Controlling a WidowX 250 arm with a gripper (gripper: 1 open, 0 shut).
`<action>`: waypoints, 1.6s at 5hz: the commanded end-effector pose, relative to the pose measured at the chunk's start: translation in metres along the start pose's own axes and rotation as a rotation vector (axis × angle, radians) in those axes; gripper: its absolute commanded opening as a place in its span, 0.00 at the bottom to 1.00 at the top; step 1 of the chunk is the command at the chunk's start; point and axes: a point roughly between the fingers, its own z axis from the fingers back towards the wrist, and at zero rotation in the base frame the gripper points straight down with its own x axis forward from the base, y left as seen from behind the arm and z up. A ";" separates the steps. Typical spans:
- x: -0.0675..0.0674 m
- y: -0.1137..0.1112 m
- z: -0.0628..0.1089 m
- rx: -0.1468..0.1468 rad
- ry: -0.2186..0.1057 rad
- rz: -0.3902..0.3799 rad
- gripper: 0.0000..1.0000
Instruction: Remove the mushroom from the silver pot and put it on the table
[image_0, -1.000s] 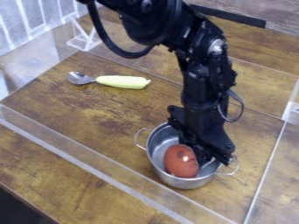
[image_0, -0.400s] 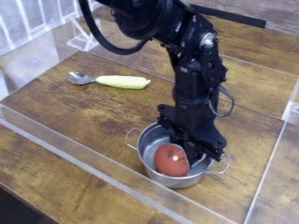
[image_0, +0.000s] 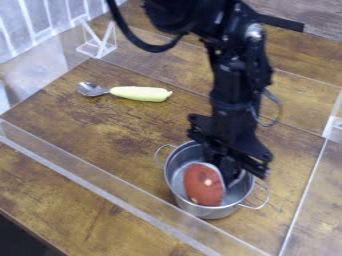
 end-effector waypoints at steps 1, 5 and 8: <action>0.017 -0.010 0.003 -0.021 -0.039 -0.034 0.00; 0.024 -0.023 -0.002 -0.045 -0.008 -0.083 0.00; 0.011 -0.024 0.003 -0.071 0.023 -0.156 0.00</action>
